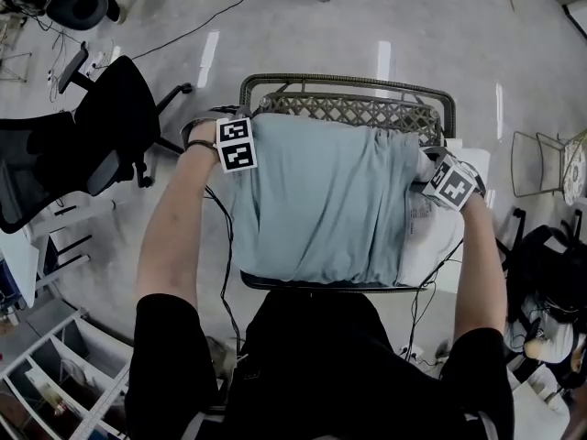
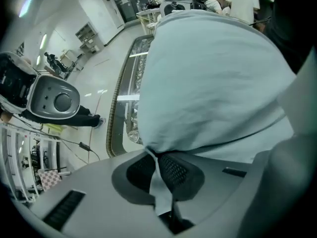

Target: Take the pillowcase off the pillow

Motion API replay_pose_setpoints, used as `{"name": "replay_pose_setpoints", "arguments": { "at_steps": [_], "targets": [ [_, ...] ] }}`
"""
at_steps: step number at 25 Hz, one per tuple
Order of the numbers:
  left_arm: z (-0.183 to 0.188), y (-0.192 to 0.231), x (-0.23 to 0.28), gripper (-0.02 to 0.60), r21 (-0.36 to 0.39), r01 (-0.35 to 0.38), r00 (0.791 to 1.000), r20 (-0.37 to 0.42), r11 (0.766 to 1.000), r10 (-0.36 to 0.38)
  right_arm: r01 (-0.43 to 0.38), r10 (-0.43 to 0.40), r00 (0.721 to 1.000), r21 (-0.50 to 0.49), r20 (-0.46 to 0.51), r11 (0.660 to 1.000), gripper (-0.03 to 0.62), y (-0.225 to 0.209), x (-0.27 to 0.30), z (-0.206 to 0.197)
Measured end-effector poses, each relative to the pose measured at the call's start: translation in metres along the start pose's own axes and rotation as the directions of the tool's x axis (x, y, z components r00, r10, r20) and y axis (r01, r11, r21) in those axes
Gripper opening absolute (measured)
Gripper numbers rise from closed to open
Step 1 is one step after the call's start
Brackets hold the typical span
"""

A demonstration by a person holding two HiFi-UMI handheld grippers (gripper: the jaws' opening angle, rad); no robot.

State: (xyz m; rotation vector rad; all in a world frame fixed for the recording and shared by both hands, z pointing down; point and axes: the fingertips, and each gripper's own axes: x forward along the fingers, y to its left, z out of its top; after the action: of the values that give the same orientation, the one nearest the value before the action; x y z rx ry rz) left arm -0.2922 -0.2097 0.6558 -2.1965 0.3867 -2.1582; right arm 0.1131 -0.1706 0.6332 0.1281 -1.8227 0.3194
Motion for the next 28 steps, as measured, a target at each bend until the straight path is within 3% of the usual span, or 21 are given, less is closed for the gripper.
{"name": "replay_pose_setpoints", "arguments": {
  "at_steps": [2,4,7,11,13,15,20,21,22,24,28],
  "targets": [
    [-0.013,0.005,-0.002,0.012,0.002,-0.057,0.996,-0.065,0.998,0.057,0.004,-0.004,1.000,0.014,-0.014,1.000,0.337,-0.001,0.003,-0.001],
    [-0.025,0.007,-0.007,0.011,0.059,-0.100,0.986,-0.129,0.993,0.107,0.021,-0.020,0.999,0.025,-0.040,0.999,0.336,-0.002,0.006,0.000],
    [-0.037,0.002,-0.018,0.011,0.118,-0.124,0.978,-0.153,0.985,0.142,0.030,-0.029,0.998,0.035,-0.048,0.999,0.334,-0.004,0.003,0.001],
    [-0.115,-0.021,-0.033,0.008,0.034,-0.081,0.958,-0.273,0.996,0.088,0.026,-0.024,0.999,0.078,-0.028,0.997,0.291,-0.007,-0.009,-0.005],
    [-0.130,-0.033,-0.050,0.008,-0.125,-0.079,0.987,-0.148,0.989,0.060,0.031,-0.029,0.999,0.080,-0.025,0.996,0.284,-0.008,-0.013,-0.010],
    [-0.123,-0.033,-0.063,0.008,-0.188,-0.112,0.993,-0.067,0.976,0.101,0.047,-0.045,0.998,0.067,-0.038,0.997,0.284,-0.004,-0.016,-0.009],
    [-0.071,-0.011,-0.065,0.011,-0.125,-0.190,0.981,0.012,0.974,0.193,0.092,-0.090,0.992,0.025,-0.083,0.995,0.288,0.000,-0.018,-0.006],
    [-0.060,-0.005,-0.064,0.027,-0.112,-0.194,0.980,0.026,0.975,0.198,0.097,-0.095,0.992,0.019,-0.082,0.995,0.288,0.000,-0.019,-0.005],
    [-0.050,0.000,-0.061,0.086,-0.090,-0.195,0.979,0.034,0.977,0.199,0.102,-0.100,0.992,0.011,-0.077,0.995,0.288,0.001,-0.020,-0.004],
    [-0.029,0.008,-0.051,0.181,-0.031,-0.180,0.982,0.045,0.983,0.181,0.110,-0.110,0.992,-0.004,-0.061,0.994,0.290,0.003,-0.021,-0.003],
    [0.008,0.007,-0.017,0.210,0.089,-0.087,0.995,0.047,0.992,0.083,0.094,-0.095,0.995,-0.030,-0.022,0.995,0.296,0.008,-0.029,-0.003]
  ]
}}
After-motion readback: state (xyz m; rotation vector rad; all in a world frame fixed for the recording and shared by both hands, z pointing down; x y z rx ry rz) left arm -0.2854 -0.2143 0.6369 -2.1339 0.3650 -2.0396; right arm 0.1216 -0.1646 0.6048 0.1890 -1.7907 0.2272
